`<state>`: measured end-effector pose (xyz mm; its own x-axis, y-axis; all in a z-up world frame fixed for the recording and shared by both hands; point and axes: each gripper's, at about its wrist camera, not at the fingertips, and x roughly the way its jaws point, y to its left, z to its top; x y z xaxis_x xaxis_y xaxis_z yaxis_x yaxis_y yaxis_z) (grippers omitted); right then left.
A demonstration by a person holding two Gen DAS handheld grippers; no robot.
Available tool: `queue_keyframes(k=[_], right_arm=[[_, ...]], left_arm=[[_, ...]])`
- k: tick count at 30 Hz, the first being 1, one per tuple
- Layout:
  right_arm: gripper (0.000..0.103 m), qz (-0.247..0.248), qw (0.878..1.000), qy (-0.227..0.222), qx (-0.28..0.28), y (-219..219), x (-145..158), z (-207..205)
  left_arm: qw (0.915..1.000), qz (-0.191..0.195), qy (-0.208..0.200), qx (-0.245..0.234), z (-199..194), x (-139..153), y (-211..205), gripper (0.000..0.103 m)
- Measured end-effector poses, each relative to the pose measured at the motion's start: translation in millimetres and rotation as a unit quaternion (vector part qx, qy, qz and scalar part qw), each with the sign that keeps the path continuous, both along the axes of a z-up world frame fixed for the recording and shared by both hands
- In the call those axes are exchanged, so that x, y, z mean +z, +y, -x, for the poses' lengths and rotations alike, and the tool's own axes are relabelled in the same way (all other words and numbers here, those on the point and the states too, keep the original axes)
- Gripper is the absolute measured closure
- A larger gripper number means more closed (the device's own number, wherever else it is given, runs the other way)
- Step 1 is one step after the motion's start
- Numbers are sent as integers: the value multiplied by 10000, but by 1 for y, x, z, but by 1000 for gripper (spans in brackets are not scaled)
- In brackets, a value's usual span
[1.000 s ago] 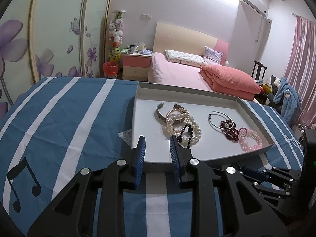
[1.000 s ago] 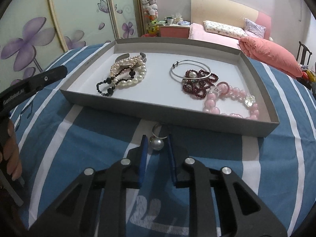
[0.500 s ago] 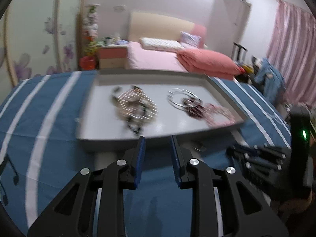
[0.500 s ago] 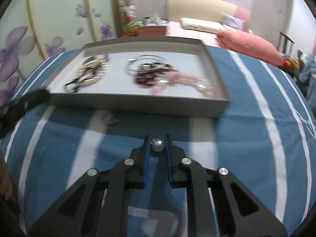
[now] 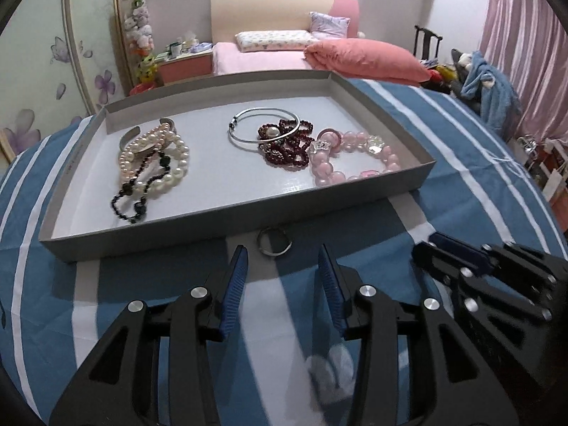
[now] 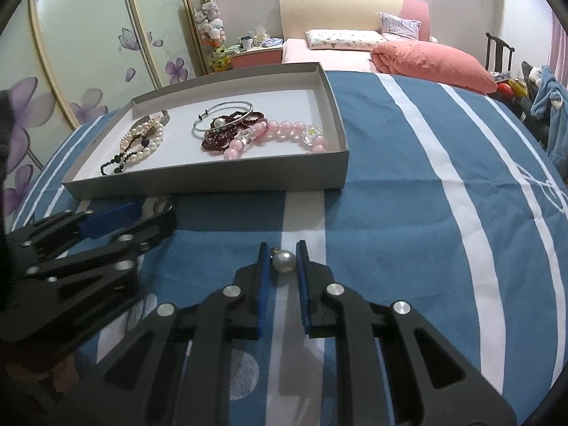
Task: Organize jewelry
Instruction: 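Grasp the silver ring on the bed with the left tool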
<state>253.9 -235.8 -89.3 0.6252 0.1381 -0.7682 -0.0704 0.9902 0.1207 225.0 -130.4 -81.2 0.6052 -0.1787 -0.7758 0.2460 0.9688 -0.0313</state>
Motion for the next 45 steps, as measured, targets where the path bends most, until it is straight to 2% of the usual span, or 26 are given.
queue_keyframes(k=[5,7,8,9,14,25,30,45], right_arm=[[87,-142,9999,2,6,-2,0,1],[88,-156,9999,3,8,-2,0,0],[87,-149,9999,2,8,-2,0,0],[87,-144,9999,2,7,-2,0,0],[88,-67,10000,1,21,-1,0,2],[87,217,9987,3,460,34,1,4],[87,457,9968,-47,650,53,1,7],[87,395,9973,-34,618,51,1,9]], left_arm=[[9995,-243,-47,191,-6,-2,-12,62],[9993,-287,-65,247,-7,-2,-13,71],[9992,-301,-74,267,-7,-1,-13,79],[9991,-301,-78,282,-6,-1,-13,80],[9992,-281,-71,276,-4,-1,-3,80],[9976,-364,-72,579,25,3,79,80],[9978,-273,-57,594,31,2,89,80],[9979,-243,-50,593,30,2,89,80]])
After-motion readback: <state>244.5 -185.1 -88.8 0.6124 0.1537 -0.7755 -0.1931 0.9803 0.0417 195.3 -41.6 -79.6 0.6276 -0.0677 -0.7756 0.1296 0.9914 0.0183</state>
